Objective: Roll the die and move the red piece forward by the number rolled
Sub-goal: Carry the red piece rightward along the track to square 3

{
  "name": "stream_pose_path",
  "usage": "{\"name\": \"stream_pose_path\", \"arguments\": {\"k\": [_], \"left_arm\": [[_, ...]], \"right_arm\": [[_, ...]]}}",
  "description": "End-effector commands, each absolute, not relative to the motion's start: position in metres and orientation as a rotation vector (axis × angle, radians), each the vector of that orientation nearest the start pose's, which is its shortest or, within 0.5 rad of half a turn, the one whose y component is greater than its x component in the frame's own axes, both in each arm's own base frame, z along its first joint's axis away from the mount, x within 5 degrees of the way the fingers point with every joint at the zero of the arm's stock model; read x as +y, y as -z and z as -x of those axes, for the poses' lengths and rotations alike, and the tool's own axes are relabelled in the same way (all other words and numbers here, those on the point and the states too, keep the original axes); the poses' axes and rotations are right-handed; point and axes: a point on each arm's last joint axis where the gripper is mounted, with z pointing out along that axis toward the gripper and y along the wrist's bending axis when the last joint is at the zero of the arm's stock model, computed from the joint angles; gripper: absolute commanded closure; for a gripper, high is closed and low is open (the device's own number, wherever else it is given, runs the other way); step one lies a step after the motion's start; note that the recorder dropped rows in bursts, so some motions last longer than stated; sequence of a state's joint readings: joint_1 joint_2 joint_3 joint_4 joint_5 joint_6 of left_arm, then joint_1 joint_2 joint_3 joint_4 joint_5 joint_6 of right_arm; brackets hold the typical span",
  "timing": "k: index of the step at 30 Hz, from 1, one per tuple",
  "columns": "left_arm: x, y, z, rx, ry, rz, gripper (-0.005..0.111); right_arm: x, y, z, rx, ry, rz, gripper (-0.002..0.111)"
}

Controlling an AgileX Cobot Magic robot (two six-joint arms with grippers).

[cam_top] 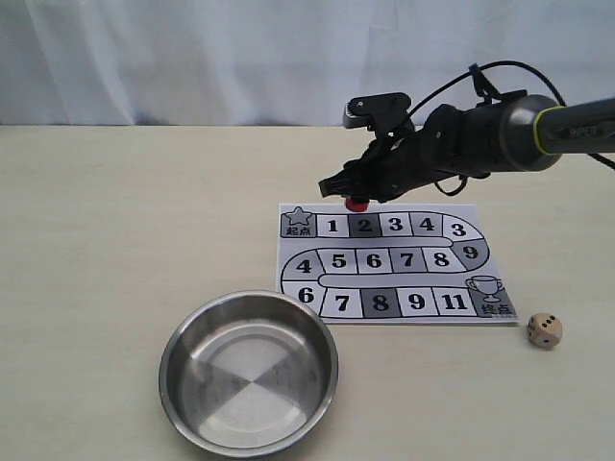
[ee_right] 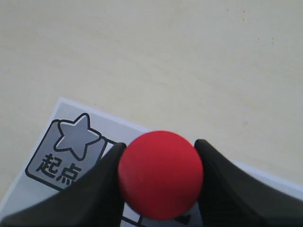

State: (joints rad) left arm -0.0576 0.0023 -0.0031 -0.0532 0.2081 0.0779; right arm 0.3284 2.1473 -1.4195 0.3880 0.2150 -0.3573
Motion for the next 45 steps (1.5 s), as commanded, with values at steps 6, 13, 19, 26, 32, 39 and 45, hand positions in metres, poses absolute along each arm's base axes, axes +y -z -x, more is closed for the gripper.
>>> {"name": "stream_pose_path", "arguments": {"k": [6,13,19,26,32,39,45], "left_arm": [[-0.004,-0.195,-0.056,1.677,0.035,-0.078,0.107],[-0.004,-0.195,-0.056,1.677,0.035,-0.078,0.107],[-0.004,-0.195,-0.056,1.677,0.035,-0.078,0.107],[-0.004,-0.195,-0.056,1.677,0.035,-0.078,0.107],[-0.004,-0.195,-0.056,1.677,0.035,-0.078,0.107],[-0.004,-0.195,-0.056,1.677,0.035,-0.078,0.107],[-0.004,-0.195,-0.056,1.677,0.035,-0.078,0.107]], "right_arm": [[0.148,-0.109,-0.434,2.439,-0.196,0.483,0.104],[0.148,-0.094,-0.433,2.479,-0.197,0.490,0.104],[0.148,-0.106,-0.433,2.451,-0.204,0.475,0.104],[0.142,-0.133,-0.436,2.384,-0.177,0.494,0.104],[0.124,-0.147,-0.438,2.398,-0.171,0.454,0.104],[0.103,-0.144,-0.438,2.469,-0.169,0.422,0.104],[0.102,-0.143,-0.438,2.464,-0.170,0.403,0.104]]}}
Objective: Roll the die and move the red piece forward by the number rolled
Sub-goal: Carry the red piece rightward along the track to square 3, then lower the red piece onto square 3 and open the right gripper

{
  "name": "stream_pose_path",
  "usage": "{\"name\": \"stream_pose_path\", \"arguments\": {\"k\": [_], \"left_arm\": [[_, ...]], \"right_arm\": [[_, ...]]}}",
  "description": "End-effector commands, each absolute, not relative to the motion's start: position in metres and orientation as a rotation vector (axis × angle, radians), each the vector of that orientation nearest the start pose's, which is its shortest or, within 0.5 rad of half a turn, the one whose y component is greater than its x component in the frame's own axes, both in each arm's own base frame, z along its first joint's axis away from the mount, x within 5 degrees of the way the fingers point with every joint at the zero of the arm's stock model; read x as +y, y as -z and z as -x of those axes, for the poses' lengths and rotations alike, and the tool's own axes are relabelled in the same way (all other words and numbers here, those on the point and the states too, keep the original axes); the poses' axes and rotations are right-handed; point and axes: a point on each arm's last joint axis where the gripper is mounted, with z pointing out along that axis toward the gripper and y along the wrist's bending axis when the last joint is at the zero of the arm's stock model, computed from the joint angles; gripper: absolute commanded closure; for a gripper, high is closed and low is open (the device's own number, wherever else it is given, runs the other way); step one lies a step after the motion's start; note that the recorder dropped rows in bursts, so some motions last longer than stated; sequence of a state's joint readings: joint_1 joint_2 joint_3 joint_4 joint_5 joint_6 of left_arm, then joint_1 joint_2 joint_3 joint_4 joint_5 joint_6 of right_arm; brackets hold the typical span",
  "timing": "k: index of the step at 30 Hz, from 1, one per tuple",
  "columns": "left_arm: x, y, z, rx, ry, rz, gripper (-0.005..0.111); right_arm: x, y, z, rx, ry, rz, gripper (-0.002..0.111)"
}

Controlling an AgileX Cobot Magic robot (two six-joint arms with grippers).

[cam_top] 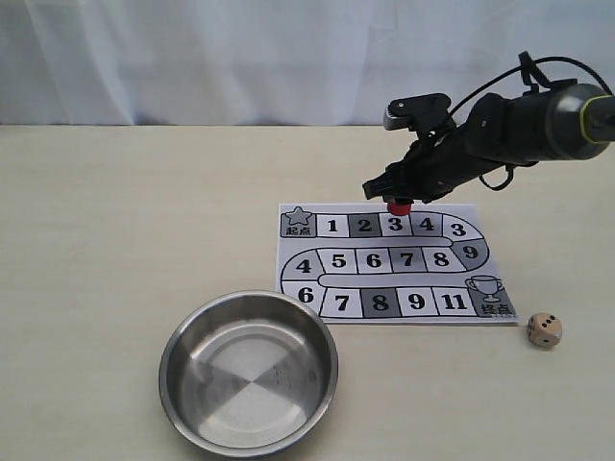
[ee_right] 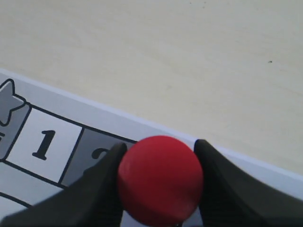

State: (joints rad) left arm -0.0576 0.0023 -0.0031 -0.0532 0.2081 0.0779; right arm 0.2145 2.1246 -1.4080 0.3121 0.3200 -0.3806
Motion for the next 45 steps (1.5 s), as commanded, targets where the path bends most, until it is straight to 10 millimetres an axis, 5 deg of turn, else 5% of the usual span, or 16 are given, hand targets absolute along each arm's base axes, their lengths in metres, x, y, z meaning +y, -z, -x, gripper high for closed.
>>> {"name": "stream_pose_path", "arguments": {"k": [1,8,16,33,45], "left_arm": [[-0.004,-0.195,-0.056,1.677,0.035,-0.078,0.107],[-0.004,-0.195,-0.056,1.677,0.035,-0.078,0.107],[-0.004,-0.195,-0.056,1.677,0.035,-0.078,0.107],[-0.004,-0.195,-0.056,1.677,0.035,-0.078,0.107],[-0.004,-0.195,-0.056,1.677,0.035,-0.078,0.107]], "right_arm": [[0.102,-0.143,-0.439,2.462,-0.173,0.396,0.104],[0.103,-0.136,-0.438,2.480,-0.176,0.398,0.104],[0.107,-0.094,-0.437,2.577,-0.200,0.380,0.104],[0.107,-0.094,-0.437,2.577,-0.200,0.381,0.103],[0.107,-0.096,-0.438,2.567,-0.206,0.337,0.056]]}}
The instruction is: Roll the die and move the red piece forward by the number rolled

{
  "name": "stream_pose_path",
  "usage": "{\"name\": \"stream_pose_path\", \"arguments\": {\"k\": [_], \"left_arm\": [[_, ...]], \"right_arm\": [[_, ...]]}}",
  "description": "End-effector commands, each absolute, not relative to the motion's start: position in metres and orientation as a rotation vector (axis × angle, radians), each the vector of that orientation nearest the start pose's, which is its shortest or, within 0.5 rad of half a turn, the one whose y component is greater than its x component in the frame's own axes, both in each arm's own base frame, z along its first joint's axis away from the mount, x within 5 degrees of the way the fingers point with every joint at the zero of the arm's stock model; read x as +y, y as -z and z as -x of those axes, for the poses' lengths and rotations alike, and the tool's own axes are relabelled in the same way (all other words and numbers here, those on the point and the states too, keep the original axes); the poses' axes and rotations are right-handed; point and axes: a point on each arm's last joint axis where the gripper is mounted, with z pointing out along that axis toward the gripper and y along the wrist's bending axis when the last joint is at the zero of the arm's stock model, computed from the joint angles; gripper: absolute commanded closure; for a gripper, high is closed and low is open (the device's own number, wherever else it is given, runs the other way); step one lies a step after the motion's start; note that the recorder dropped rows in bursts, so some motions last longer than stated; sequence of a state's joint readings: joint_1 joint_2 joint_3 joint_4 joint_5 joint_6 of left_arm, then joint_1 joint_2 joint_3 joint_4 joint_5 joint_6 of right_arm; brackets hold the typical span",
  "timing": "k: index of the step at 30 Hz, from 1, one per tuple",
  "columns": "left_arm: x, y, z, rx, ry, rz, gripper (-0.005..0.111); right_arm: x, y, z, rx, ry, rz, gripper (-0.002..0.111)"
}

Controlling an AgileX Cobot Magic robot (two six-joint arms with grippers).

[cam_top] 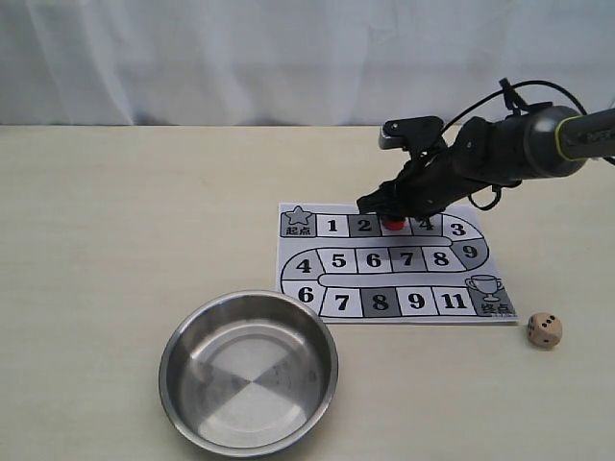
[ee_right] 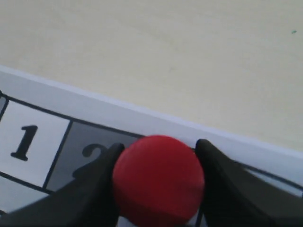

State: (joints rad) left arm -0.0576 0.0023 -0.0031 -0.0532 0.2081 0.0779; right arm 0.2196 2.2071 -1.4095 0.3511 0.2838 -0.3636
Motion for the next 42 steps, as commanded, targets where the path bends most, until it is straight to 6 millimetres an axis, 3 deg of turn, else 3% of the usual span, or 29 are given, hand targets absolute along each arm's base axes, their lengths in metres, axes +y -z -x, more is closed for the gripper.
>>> {"name": "stream_pose_path", "arguments": {"k": [1,5,16,29,33,37,42], "left_arm": [[-0.004,-0.195,-0.056,1.677,0.035,-0.078,0.107],[-0.004,-0.195,-0.056,1.677,0.035,-0.078,0.107],[-0.004,-0.195,-0.056,1.677,0.035,-0.078,0.107],[-0.004,-0.195,-0.056,1.677,0.035,-0.078,0.107],[-0.004,-0.195,-0.056,1.677,0.035,-0.078,0.107],[-0.004,-0.195,-0.056,1.677,0.035,-0.078,0.107],[-0.004,-0.195,-0.056,1.677,0.035,-0.078,0.107]], "right_arm": [[0.107,-0.096,-0.438,2.567,-0.207,0.334,0.054],[0.107,-0.101,-0.441,2.552,-0.214,0.300,0.054],[0.107,-0.147,-0.442,2.448,-0.224,0.291,0.054],[0.107,-0.197,-0.423,2.489,-0.282,0.310,0.055],[0.099,-0.201,-0.410,2.621,-0.193,0.293,0.074],[0.077,-0.202,-0.393,2.821,0.055,0.341,0.102],[0.031,-0.208,-0.380,2.987,0.082,0.182,0.104]]}}
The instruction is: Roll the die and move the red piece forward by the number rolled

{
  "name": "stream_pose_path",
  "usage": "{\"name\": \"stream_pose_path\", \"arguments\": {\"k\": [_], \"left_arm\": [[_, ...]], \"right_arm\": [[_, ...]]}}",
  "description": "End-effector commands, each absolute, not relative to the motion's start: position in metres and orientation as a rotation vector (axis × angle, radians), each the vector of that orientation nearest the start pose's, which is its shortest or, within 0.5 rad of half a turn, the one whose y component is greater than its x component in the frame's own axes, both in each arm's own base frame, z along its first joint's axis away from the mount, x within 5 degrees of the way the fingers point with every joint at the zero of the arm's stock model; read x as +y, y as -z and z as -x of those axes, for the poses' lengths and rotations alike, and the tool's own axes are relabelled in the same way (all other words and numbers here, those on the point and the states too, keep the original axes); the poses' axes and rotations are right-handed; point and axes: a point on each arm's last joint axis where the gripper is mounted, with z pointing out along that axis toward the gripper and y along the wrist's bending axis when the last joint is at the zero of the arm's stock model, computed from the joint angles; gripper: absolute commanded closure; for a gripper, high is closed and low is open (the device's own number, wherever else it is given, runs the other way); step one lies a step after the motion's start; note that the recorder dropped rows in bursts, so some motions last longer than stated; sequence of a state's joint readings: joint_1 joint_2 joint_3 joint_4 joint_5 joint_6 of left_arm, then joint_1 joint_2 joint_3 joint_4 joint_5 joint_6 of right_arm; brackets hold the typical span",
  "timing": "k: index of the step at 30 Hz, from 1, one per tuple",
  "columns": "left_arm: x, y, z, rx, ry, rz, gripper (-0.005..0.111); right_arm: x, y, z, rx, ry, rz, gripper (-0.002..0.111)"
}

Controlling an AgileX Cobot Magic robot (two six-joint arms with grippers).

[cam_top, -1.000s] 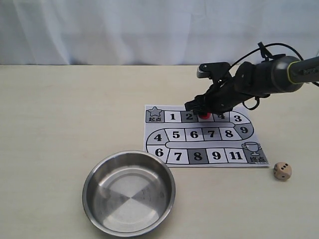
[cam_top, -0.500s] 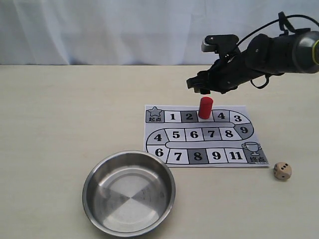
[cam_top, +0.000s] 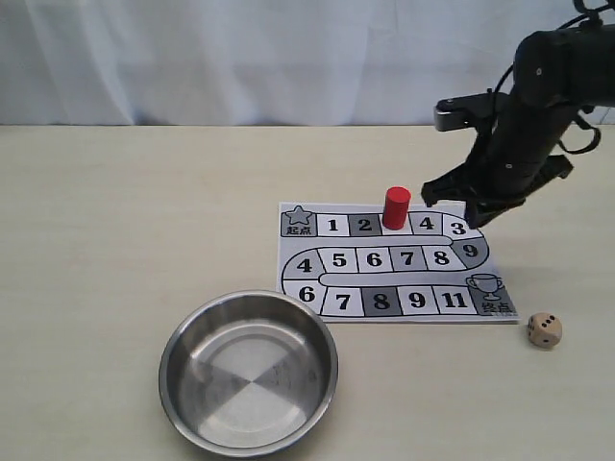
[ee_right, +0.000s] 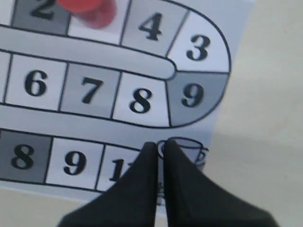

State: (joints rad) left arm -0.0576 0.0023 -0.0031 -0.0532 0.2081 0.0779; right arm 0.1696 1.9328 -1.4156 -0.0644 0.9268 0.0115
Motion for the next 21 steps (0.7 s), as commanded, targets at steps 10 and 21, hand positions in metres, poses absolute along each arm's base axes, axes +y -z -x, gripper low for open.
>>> {"name": "stream_pose_path", "arguments": {"k": [10,21], "left_arm": [[-0.004,-0.195,-0.056,1.677,0.035,-0.078,0.107],[-0.004,-0.195,-0.056,1.677,0.035,-0.078,0.107]], "right_arm": [[-0.007,-0.213,-0.354,2.901,-0.105,0.159,0.104],[-0.014,-0.203,-0.342,2.982,-0.001,0.012,0.104]]}}
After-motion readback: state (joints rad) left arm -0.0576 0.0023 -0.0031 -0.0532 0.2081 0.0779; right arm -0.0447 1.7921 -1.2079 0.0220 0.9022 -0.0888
